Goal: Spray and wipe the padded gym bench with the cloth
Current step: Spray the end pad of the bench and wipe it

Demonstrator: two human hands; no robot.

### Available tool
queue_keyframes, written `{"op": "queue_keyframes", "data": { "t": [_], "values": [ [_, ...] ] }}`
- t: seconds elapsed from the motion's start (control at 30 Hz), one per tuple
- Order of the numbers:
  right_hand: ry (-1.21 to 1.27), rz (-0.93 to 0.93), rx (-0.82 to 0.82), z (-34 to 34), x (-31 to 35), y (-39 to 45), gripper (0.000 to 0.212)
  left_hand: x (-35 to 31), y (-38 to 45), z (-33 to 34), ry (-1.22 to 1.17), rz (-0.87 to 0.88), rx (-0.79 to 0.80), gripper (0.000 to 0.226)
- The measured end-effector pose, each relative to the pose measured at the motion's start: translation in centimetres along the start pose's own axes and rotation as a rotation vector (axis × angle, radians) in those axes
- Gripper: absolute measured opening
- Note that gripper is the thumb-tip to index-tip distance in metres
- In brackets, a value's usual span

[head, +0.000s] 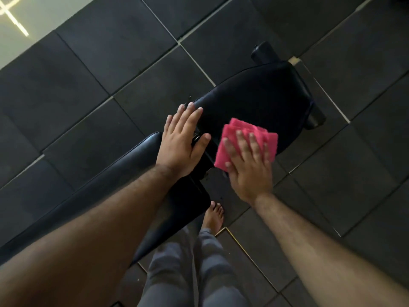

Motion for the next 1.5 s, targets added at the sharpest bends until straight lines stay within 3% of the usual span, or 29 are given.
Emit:
{"op": "queue_keyframes", "data": {
  "t": [0.17,0.27,0.33,0.4,0.5,0.6,0.67,0.83,1.03,1.1,1.23,1.33,1.43,1.5],
  "values": [
    [0.113,0.481,-0.024,-1.0,-7.0,1.5,0.063,2.5,1.6,2.0,0.360,0.053,0.236,0.079],
    [0.154,0.741,-0.027,-2.2,-10.8,7.0,0.064,3.4,0.8,3.2,0.464,0.119,0.246,0.088],
    [0.118,0.803,0.013,-2.8,-12.0,11.0,0.066,3.3,0.7,3.5,0.468,0.145,0.223,0.093],
    [0.083,0.725,0.061,-3.2,-10.5,15.0,0.066,3.0,0.7,3.3,0.450,0.168,0.202,0.095],
    [0.014,0.365,0.114,-3.6,-2.6,18.5,0.062,2.6,0.5,1.8,0.344,0.201,0.136,0.095],
    [-0.063,-0.001,0.156,-2.7,5.8,15.5,0.063,3.0,0.8,-0.5,0.106,0.137,0.018,0.104],
    [-0.109,-0.132,0.151,-1.6,8.2,10.8,0.073,3.6,0.9,-1.5,0.011,0.072,-0.053,0.109],
    [-0.208,-0.204,0.113,0.8,4.3,2.0,0.111,4.1,0.9,-0.8,0.005,0.086,-0.045,0.101],
    [-0.150,0.002,0.098,-0.5,-1.2,6.3,0.141,3.7,0.8,-0.5,0.033,0.119,-0.020,0.108],
    [-0.108,0.060,0.122,-0.8,-0.7,8.1,0.129,3.2,0.8,-0.4,0.049,0.136,-0.010,0.111],
    [-0.016,0.185,0.152,-1.7,1.9,13.5,0.083,3.0,0.7,-0.8,0.028,0.126,-0.016,0.104],
    [-0.036,0.053,0.191,-1.8,5.0,14.3,0.064,2.4,0.8,-1.6,-0.017,0.076,-0.022,0.099],
    [0.062,-0.159,0.182,-2.5,7.3,10.2,0.050,0.9,0.5,-2.7,-0.011,0.049,-0.064,0.095],
    [0.162,-0.241,0.270,-2.2,7.7,6.4,0.043,-0.1,-0.1,-3.5,-0.013,0.046,-0.085,0.092]
  ]
}}
Point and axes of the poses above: each hand's wrist, its own y-axis towards the middle knuckle, its own z-axis out of the palm, x = y × z, the point moved 10 cm from there along y, towards the middle knuckle, and after that the axes turned 5 degrees about -y, right-handed, at the moved point
